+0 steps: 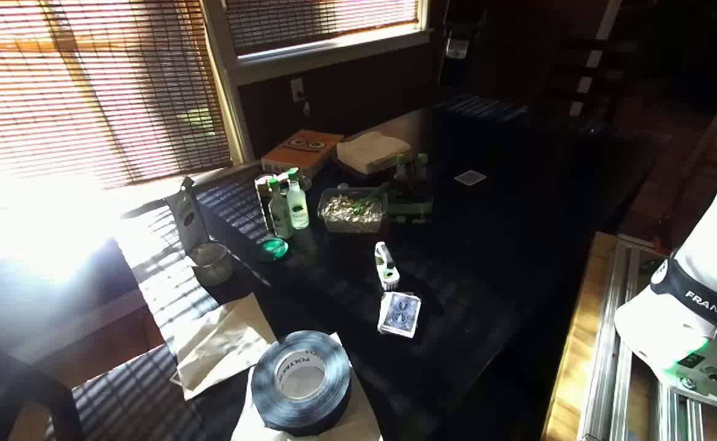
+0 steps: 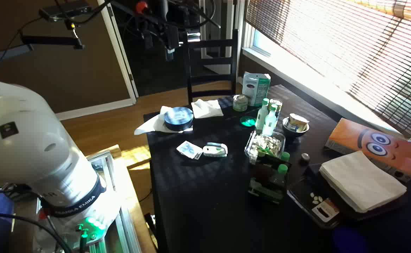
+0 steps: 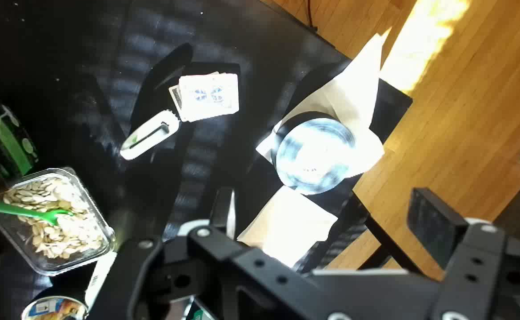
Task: Remove one glass bottle from the box.
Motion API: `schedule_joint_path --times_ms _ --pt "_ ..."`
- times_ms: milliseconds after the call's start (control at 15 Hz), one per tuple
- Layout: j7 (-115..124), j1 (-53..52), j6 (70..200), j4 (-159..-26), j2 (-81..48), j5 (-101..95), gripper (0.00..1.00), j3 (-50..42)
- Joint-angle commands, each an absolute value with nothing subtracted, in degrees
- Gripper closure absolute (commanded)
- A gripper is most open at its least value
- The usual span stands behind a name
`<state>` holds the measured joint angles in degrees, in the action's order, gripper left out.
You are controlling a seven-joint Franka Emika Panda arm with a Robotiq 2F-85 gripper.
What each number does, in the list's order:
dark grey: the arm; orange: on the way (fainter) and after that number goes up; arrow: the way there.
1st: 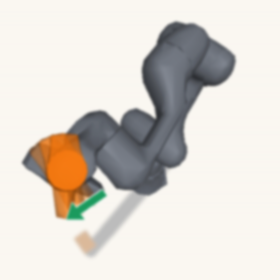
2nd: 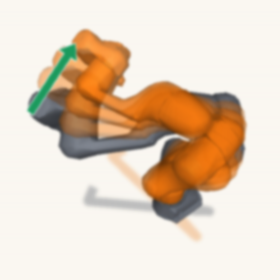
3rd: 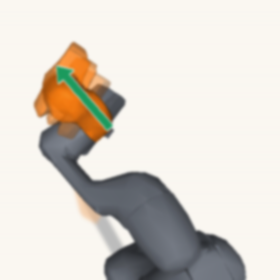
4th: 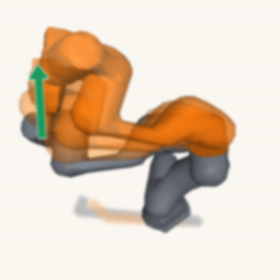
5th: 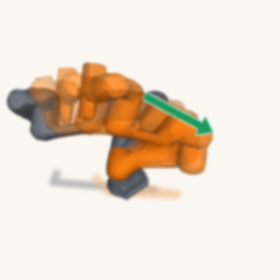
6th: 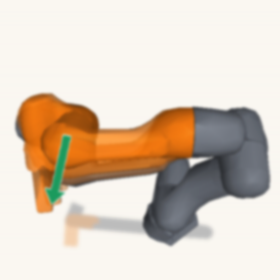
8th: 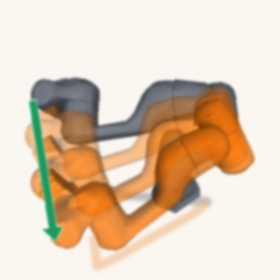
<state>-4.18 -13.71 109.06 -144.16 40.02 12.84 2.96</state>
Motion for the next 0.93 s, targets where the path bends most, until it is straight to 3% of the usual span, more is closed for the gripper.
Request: schedule_joint_path --times_ms 0,333,867 --pt "-4.7 -12.7 108.8 -144.0 40.0 13.4 0.0 3.8" --pt "-4.7 -12.7 108.8 -144.0 40.0 13.4 0.0 3.8" --pt "-3.8 -2.7 127.2 -146.1 26.5 6.7 0.0 1.4"
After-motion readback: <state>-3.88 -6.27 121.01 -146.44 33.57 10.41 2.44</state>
